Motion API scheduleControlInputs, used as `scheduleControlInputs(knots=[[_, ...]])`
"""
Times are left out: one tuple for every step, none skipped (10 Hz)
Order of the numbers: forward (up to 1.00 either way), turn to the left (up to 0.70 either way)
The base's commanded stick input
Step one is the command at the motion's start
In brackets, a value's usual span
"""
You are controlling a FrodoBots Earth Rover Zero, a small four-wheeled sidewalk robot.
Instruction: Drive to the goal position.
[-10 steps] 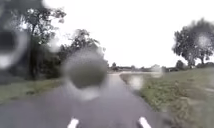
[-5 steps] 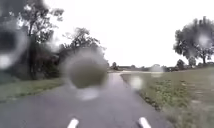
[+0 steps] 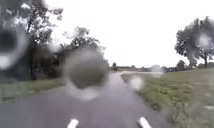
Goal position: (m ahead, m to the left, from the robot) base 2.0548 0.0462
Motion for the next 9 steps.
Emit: scheduleControlInputs(knots=[[0.70,0.00],[0.70,0.00],[0.70,0.00],[0.70,0.00],[0.70,0.00],[0.70,0.00],[0.70,0.00],[0.70,0.00],[0.70,0.00]])
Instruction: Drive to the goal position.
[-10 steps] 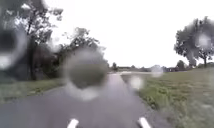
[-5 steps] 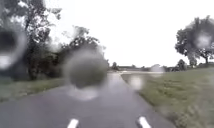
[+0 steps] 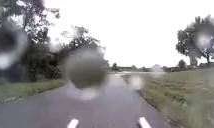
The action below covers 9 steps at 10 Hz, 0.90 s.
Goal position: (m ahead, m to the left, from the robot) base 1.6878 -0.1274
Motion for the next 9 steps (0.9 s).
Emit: scheduleControlInputs(knots=[[0.70,0.00],[0.70,0.00],[0.70,0.00],[0.70,0.00],[0.70,0.00],[0.70,0.00],[0.70,0.00],[0.70,0.00],[0.70,0.00]])
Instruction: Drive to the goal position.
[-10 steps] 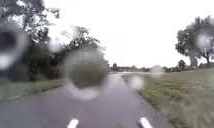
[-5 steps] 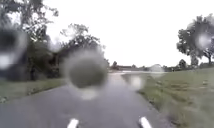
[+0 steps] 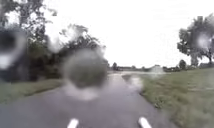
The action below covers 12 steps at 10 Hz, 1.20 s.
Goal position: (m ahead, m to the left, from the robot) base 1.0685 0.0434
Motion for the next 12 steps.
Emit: scheduleControlInputs(knots=[[0.70,0.00],[0.70,0.00],[0.70,0.00],[0.70,0.00],[0.70,0.00],[0.70,0.00],[0.70,0.00],[0.70,0.00],[0.70,0.00],[0.70,0.00],[0.70,0.00],[0.70,0.00]])
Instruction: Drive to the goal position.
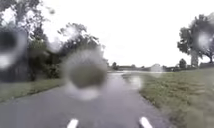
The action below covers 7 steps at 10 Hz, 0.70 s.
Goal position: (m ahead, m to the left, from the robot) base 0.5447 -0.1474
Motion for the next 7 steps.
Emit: scheduleControlInputs(knots=[[0.70,0.00],[0.70,0.00],[0.70,0.00],[0.70,0.00],[0.70,0.00],[0.70,0.00],[0.70,0.00]])
